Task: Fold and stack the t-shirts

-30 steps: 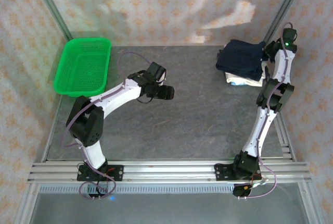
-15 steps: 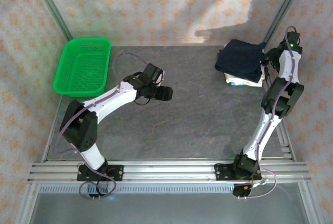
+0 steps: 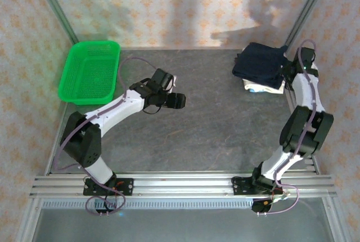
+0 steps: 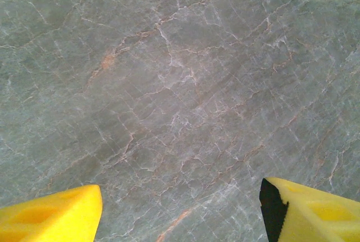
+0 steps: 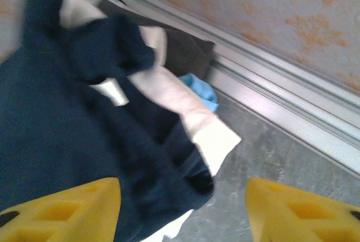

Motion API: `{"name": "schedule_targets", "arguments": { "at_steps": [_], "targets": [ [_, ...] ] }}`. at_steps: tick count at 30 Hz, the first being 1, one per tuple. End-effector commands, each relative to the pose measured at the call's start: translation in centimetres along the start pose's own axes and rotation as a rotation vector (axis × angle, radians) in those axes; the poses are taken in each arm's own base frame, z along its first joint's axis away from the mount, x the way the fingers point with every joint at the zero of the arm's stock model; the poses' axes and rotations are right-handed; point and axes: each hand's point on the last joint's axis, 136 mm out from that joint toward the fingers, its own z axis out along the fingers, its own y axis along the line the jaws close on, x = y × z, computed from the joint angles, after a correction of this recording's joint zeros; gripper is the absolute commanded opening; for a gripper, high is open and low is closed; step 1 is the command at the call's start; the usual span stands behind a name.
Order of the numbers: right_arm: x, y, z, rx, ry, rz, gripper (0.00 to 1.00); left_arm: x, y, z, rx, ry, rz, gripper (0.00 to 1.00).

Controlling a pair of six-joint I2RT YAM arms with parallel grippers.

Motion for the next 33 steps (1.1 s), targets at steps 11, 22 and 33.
{"name": "schedule_targets", "arguments": {
  "at_steps": [11,22,33],
  "targets": [
    [-0.2,5.4,9.3,0.197,0.009,-0.089,0.31,-0.2,1.9,-2.0,-0.007,-0.05,-0.006,0.76],
    [2.4,-0.3,11.8,0.398,0.135,-0.094,0.35,0.9,4.3,-2.7,-0.028,-0.062,-0.044,0.76],
    [-1.9,2.3,2.9,0.308,-0.089,-0.134,0.65,0.4,5.1,-4.0,-0.038,-0.106,-0.064,0.78]
  ]
}}
